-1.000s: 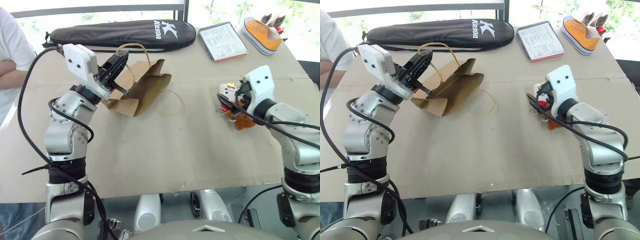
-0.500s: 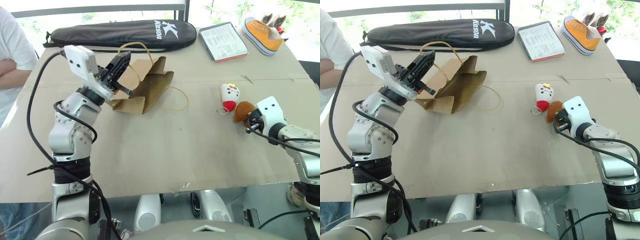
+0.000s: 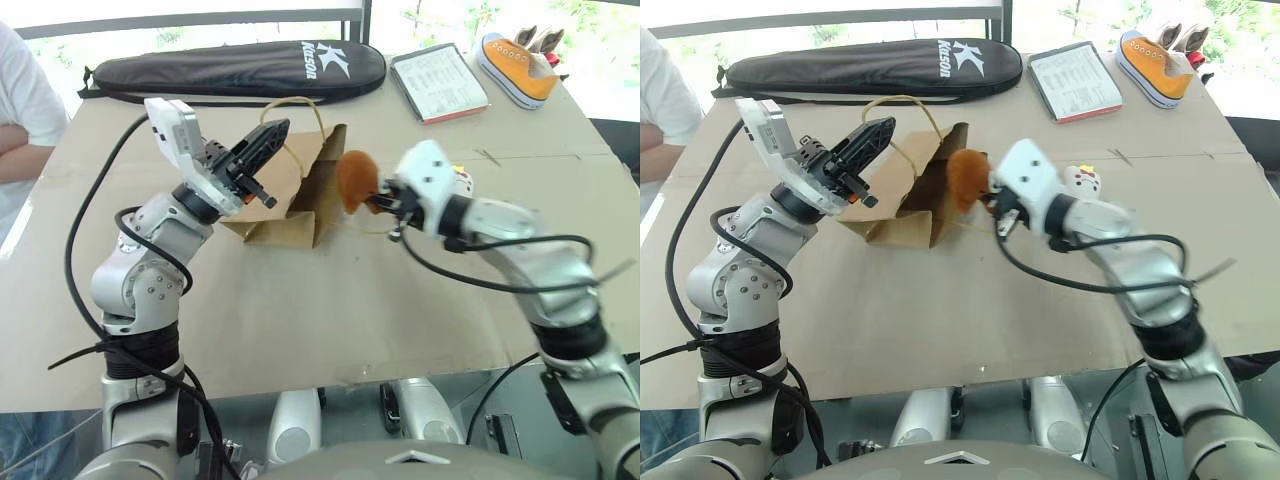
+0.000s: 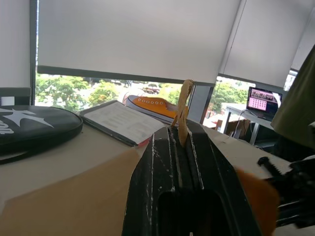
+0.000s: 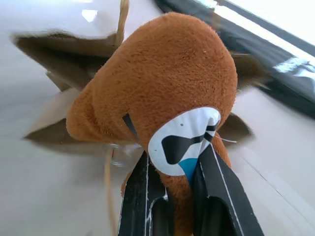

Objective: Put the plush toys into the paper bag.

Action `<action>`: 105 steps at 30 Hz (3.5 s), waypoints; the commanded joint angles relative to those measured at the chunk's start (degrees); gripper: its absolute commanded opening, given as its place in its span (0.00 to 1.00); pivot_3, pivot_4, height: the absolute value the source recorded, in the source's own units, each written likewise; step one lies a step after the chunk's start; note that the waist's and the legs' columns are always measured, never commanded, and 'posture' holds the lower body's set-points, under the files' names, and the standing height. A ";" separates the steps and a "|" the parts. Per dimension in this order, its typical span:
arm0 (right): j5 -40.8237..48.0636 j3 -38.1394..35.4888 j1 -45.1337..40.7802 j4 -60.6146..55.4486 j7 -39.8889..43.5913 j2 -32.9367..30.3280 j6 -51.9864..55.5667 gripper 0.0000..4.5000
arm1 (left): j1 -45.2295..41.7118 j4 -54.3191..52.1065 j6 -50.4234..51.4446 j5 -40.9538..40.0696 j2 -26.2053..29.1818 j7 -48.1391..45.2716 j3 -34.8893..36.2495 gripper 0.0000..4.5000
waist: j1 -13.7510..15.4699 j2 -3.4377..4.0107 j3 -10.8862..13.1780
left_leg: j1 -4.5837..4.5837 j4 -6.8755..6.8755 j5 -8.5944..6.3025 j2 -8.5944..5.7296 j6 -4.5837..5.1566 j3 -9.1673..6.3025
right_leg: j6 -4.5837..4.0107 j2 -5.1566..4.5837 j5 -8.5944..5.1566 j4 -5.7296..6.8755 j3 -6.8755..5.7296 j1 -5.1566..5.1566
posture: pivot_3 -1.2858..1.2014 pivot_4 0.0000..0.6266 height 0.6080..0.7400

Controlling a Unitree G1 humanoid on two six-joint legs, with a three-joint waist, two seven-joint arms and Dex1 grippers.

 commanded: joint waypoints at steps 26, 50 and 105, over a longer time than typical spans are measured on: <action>-2.18 2.21 -7.06 32.67 28.76 12.24 -41.05 0.65 | 3.95 -6.66 -1.80 -2.70 1.23 0.68 1.62 0.00 | 0.12 0.01 0.03 | 0.06 -0.05 0.00 0.04 -0.03 -0.14 | -0.02 0.00 0.02 0.08 -0.15 0.04 | 0.52 0.24 1.00; -20.89 -1.22 2.41 11.04 -3.17 10.24 -15.72 0.65 | -9.75 14.51 -23.13 17.49 3.72 -15.36 -5.60 0.00 | 1.03 0.04 0.04 | 0.02 -0.07 0.01 0.03 -0.03 0.08 | -0.02 0.02 0.01 0.05 0.00 -0.08 | 0.52 0.24 1.00; -10.15 -21.81 8.05 11.82 -9.97 -6.09 6.38 0.31 | -5.17 8.34 -21.37 16.23 -0.22 -12.17 -5.70 0.00 | 1.28 0.08 0.05 | 0.06 -0.04 0.00 0.01 0.00 0.17 | 0.00 0.01 0.01 0.04 0.11 -0.03 | 0.52 0.24 1.00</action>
